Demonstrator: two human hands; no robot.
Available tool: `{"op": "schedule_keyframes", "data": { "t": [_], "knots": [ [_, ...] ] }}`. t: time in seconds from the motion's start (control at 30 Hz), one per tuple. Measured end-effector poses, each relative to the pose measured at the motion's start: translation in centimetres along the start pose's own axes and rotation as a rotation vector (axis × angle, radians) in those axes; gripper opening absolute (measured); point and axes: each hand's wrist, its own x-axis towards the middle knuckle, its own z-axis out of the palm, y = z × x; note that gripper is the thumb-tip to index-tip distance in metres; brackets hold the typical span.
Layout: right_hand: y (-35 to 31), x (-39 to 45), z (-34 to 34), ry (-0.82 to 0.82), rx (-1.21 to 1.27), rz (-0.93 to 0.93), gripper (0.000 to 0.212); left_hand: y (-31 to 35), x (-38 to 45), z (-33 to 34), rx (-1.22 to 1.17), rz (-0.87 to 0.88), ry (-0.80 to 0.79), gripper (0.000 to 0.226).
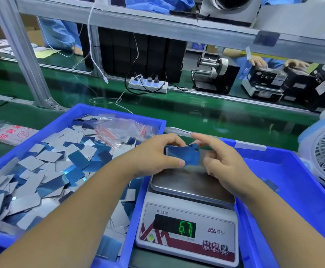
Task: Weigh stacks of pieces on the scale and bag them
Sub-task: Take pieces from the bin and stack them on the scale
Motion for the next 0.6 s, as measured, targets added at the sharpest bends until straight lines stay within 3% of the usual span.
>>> {"op": "schedule_keyframes", "data": {
  "t": [0.07,0.13,0.27,0.43,0.6],
  "knots": [
    [0.0,0.1,0.1,0.012,0.066,0.038,0.047,0.1,0.1,0.5,0.101,0.057,0.017,0.026],
    [-0.3,0.1,0.4,0.015,-0.042,-0.018,0.041,0.3,0.1,0.8,0.174,0.069,0.006,0.028],
    [-0.2,0.2,0.6,0.019,-0.194,-0.056,0.057,0.4,-0.2,1.2,0.319,0.054,-0.041,0.031],
    [-0.6,0.1,0.6,-0.001,-0.449,-0.103,0.050,0.3,0.0,1.9,0.436,-0.035,-0.080,0.040],
    [-0.6,0.2,0.2,-0.029,-0.619,-0.030,0.043,0.5,0.1,2.1,0.338,0.020,-0.030,0.048]
  ]
}}
